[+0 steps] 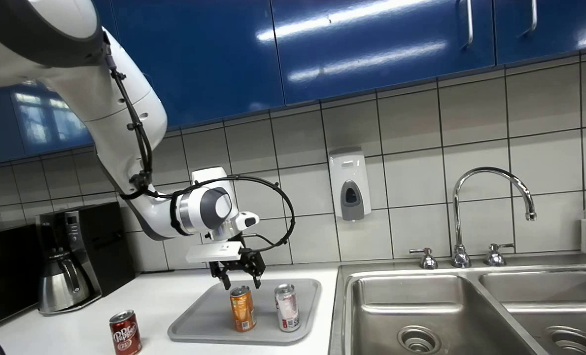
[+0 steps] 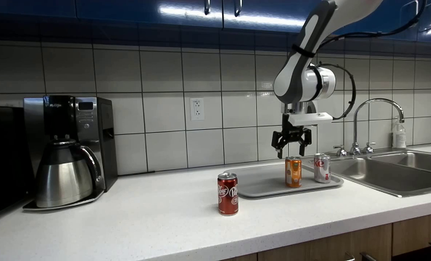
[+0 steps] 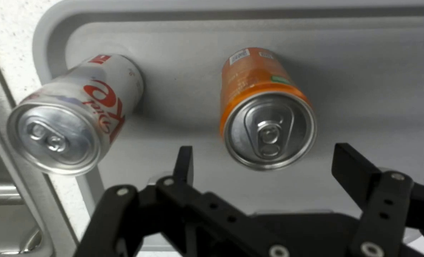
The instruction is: Put all three cans on the grey tray
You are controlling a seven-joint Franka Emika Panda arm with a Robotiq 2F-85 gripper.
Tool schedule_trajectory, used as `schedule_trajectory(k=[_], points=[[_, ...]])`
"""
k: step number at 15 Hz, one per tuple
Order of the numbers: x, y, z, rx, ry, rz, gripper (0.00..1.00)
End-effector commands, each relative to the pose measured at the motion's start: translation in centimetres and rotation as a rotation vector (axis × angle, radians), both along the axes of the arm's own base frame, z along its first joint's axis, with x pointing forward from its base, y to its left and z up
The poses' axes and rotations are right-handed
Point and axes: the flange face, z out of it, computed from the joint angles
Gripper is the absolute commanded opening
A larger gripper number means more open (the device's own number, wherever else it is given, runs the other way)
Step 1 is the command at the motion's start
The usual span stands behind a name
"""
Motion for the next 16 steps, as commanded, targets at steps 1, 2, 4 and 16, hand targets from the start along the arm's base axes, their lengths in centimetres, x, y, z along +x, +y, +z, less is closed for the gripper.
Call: schedule_trajectory(k=[1, 2, 4, 16], points=[[-0.7, 0.4, 2.9, 0.014, -0.045, -0.016, 1.00], [-0.8, 0.5, 3.4, 0.016, -0.052, -0.014, 1.00], [-1.2, 0.8, 4.5, 0.028, -0.061, -0.010, 1.00], [-4.5, 6.2, 8.8, 0.143, -0.025, 0.002, 1.00]])
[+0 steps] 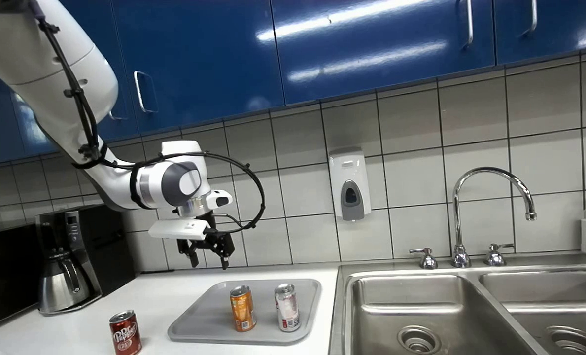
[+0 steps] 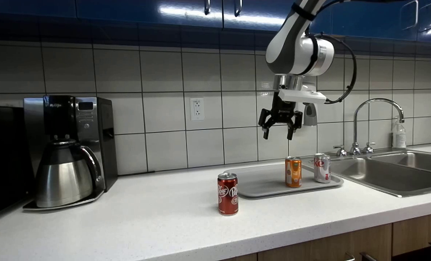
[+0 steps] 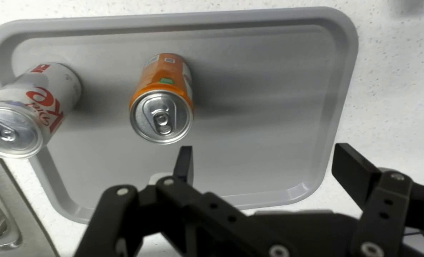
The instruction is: Put all three cans on the grey tray
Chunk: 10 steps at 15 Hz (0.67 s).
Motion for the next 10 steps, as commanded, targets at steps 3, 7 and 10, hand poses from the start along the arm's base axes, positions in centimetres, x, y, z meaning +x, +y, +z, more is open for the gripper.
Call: schedule_trajectory(k=[3, 7, 10], points=[[-1.2, 2.5, 2.4, 0.015, 0.015, 0.022, 1.00], [-1.8, 5.2, 3.9, -0.015, -0.010, 0.055, 1.00], [-2.5, 7.5, 5.0, -0.026, -0.027, 0.082, 1.00]])
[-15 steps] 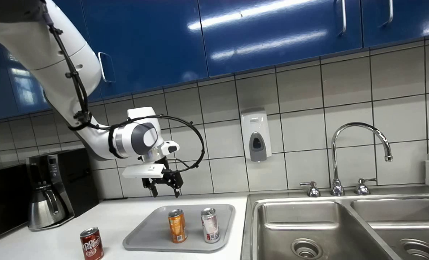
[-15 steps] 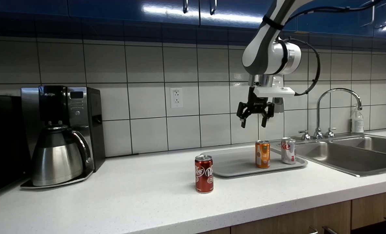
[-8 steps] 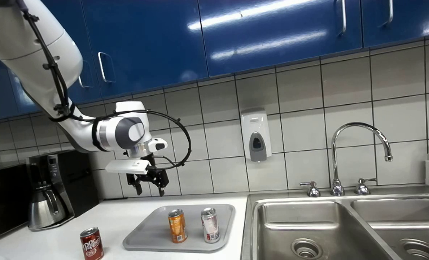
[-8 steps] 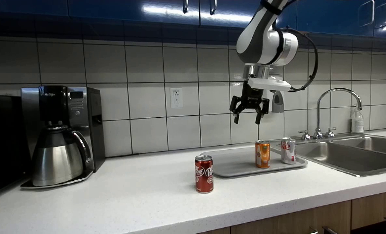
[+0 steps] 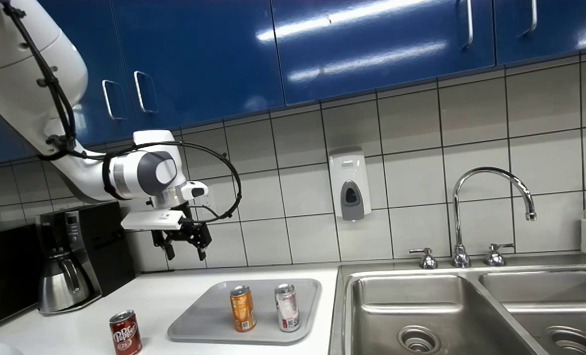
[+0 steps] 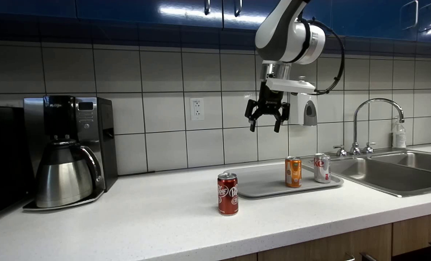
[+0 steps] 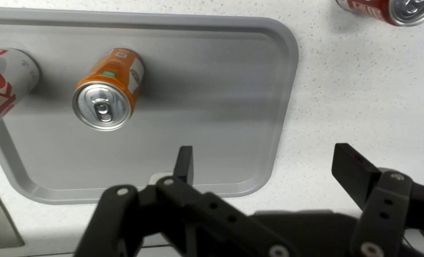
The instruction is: Put all three cans on the grey tray
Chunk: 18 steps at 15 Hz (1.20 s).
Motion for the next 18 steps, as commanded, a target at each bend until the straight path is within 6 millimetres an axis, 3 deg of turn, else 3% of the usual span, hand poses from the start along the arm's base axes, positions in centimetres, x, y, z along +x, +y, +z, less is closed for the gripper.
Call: schedule_trajectory(k=[1, 2, 14, 18], points=[[-1.3, 2.7, 2.2, -0.022, -0.001, 0.008, 1.00], [-0.5, 1.6, 0.8, -0.005, -0.008, 0.015, 1.00], [-0.5, 1.7, 0.4, -0.005, 0.000, 0.014, 1.00], [-1.1, 4.5, 0.5, -0.064, -0.016, 0.024, 1.00]])
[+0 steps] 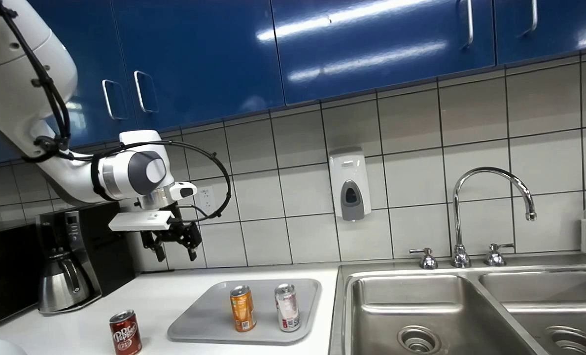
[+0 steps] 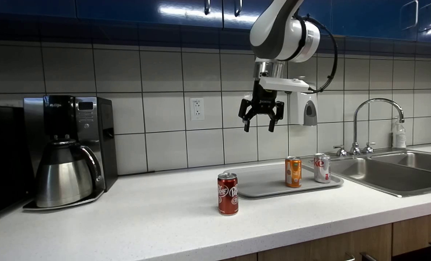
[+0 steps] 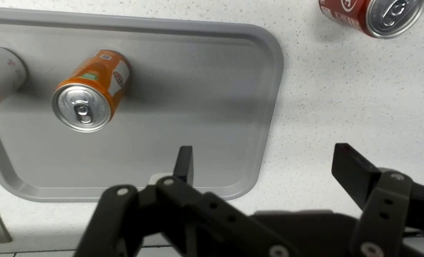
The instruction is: Put all three cans on the grey tray
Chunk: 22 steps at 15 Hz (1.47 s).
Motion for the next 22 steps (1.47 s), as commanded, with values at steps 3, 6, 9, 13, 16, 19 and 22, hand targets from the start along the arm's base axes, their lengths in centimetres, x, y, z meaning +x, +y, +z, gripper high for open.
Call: schedule_trajectory(k=[3, 6, 9, 13, 16, 19, 22], points=[[-1.1, 4.5, 0.7, -0.097, -0.035, 0.033, 1.00], [-1.7, 6.9, 0.6, -0.134, -0.046, 0.066, 1.00], [-2.2, 8.5, 0.3, -0.155, -0.052, 0.095, 1.00], [-2.3, 9.9, -0.5, -0.143, -0.042, 0.124, 1.00], [-2.1, 10.8, -1.1, -0.122, -0.027, 0.130, 1.00], [-2.1, 12.1, -1.7, -0.100, -0.010, 0.150, 1.00], [-2.2, 13.3, -2.3, -0.088, 0.007, 0.172, 1.00]])
